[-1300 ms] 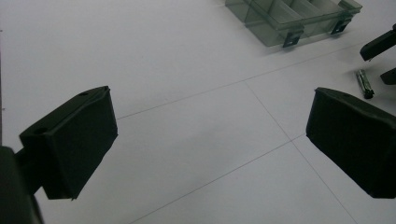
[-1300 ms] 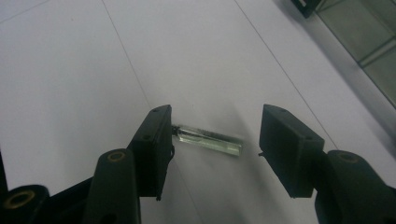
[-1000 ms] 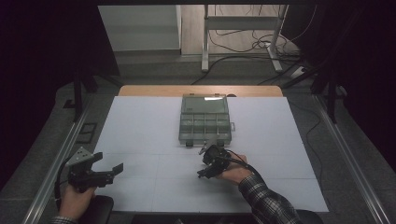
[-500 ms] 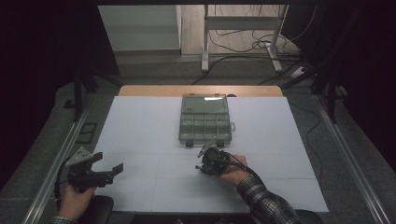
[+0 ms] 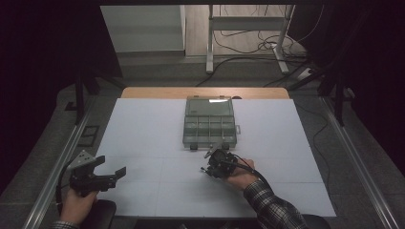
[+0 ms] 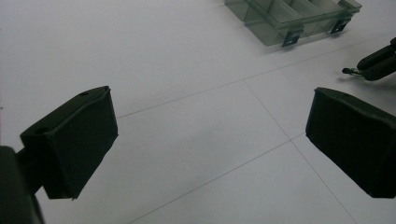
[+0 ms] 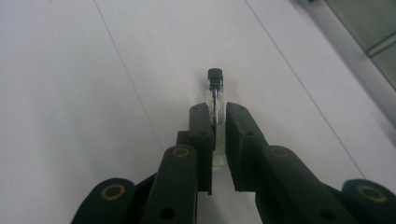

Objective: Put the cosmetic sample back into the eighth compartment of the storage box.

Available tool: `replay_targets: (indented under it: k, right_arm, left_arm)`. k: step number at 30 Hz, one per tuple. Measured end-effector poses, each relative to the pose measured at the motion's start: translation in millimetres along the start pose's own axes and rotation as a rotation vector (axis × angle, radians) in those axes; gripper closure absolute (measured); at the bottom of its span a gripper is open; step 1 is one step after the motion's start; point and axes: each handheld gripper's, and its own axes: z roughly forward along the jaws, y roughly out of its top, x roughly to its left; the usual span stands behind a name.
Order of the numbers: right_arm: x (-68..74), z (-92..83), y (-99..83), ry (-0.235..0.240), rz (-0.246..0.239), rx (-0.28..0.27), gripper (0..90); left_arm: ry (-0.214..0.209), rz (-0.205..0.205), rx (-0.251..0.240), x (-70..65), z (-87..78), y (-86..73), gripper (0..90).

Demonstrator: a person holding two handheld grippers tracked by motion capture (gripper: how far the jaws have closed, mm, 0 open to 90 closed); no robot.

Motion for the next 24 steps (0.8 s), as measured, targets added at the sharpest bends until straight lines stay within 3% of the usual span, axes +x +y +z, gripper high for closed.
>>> replay_targets:
  k: [11, 24]
  right_arm:
    - [0.4, -9.1, -0.2, -0.006, -0.011, -0.043, 81.0]
    - [-11.8, -21.1, -3.7, -0.016, 0.035, -0.077, 81.0]
  left_arm:
    - [-0.002, 0.0, 0.005, 0.1, 0.5, 0.2, 2.7]
    - [-0.007, 0.0, 0.008, 0.3, 1.0, 0.4, 3.0]
